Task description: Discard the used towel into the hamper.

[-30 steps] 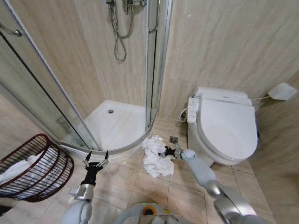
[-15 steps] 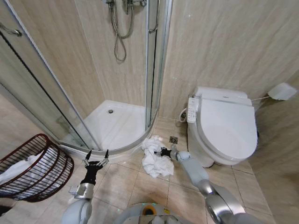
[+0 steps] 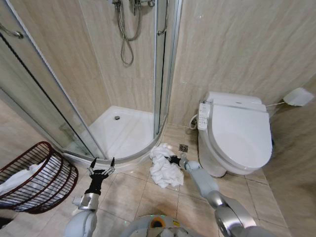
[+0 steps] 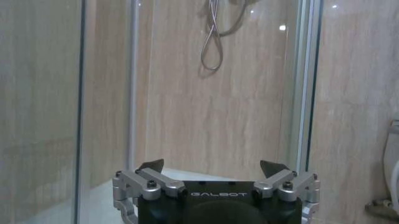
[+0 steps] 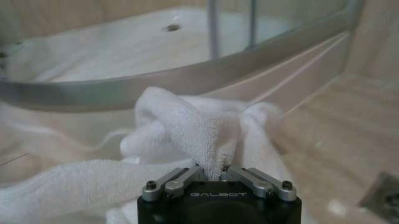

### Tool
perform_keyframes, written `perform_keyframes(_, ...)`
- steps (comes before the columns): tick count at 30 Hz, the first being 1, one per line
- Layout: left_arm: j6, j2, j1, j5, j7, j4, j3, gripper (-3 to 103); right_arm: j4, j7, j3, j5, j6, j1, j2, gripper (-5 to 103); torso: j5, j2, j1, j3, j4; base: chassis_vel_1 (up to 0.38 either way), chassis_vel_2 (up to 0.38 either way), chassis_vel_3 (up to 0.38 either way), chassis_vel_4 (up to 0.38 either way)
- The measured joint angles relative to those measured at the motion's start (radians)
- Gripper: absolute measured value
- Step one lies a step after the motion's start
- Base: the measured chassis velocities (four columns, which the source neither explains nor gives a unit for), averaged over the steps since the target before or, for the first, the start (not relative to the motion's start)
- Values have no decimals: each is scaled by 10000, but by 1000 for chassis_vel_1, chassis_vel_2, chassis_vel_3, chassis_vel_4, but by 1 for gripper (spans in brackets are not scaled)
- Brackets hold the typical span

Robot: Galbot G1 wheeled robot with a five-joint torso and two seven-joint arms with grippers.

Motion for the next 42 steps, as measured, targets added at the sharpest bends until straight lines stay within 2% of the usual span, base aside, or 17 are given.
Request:
perform_keyframes(1,0,0,0,0,0,0,0,100,0,0,0,0,0,0,0,4,0,0,0,0,0,0,0,0,0)
perform_keyframes(4,0,-61,-16,18,6,-30,43,100,418,1242,153,24,562,-284,87,4,2,0,0,0,0,0,0,0,0)
perform_keyframes(5,0,-61,-16,18,6,-30,43,100,418,1242,153,24,562,-284,87,4,2,0,0,0,0,0,0,0,0)
perform_keyframes(9,-28,-140,-17,41,14,-32,62,100,2404,2526,399,20,862,-1280,41,4,2,0,0,0,1,0,0,0,0)
perform_keyframes(11,-47,-167,-10,42,17,-31,63,100,3134,2661,462,13,789,-1600,-16,4,2,-1,0,0,-1,0,0,0,0)
perform_keyframes(12,-74,-200,-4,43,19,-31,63,100,4244,2802,528,19,533,-2048,-134,4,2,0,0,0,0,0,0,0,0)
perform_keyframes(13,-74,-200,-4,43,19,-31,63,100,4244,2802,528,19,533,-2048,-134,4,2,0,0,0,0,0,0,0,0)
perform_keyframes(15,-111,-250,2,41,19,-31,61,100,5340,2931,554,57,237,-2476,-267,4,0,0,0,0,-1,0,0,0,0)
perform_keyframes(16,-162,-319,10,29,21,-52,62,100,6439,3110,595,107,-130,-2910,-425,4,0,0,-1,0,0,0,0,0,0)
perform_keyframes(17,-162,-319,10,29,21,-52,62,100,6439,3110,595,107,-130,-2910,-425,4,0,0,-1,0,0,0,0,0,0)
perform_keyframes(20,-268,-464,16,-12,21,-122,53,100,8797,3791,777,418,-1351,-3643,-667,4,0,1,-1,-1,0,0,0,0,0)
perform_keyframes(21,-268,-464,16,-12,21,-122,53,100,8797,3791,777,418,-1351,-3643,-667,4,0,1,-1,-1,0,0,0,0,0)
perform_keyframes(23,-343,-544,22,-31,19,-160,28,100,10229,4200,935,712,-2029,-3959,-816,4,3,1,-1,0,1,0,0,0,0)
perform_keyframes(24,-343,-544,22,-31,19,-160,28,100,10229,4200,935,712,-2029,-3959,-816,4,3,1,-1,0,1,0,0,0,0)
perform_keyframes(28,-476,-670,69,-70,19,-252,3,100,12528,4647,1036,1239,-3050,-4120,-1258,4,1,2,0,-1,0,0,0,0,0)
perform_keyframes(33,-618,-705,107,-241,17,-327,-10,100,13962,4850,988,1649,-3764,-4087,-1698,4,2,2,-1,-1,0,0,0,0,0)
perform_keyframes(42,-776,-810,134,-645,0,-593,-102,100,14981,5326,1054,1982,-4147,-4454,-1978,4,2,2,-1,0,0,0,0,0,0)
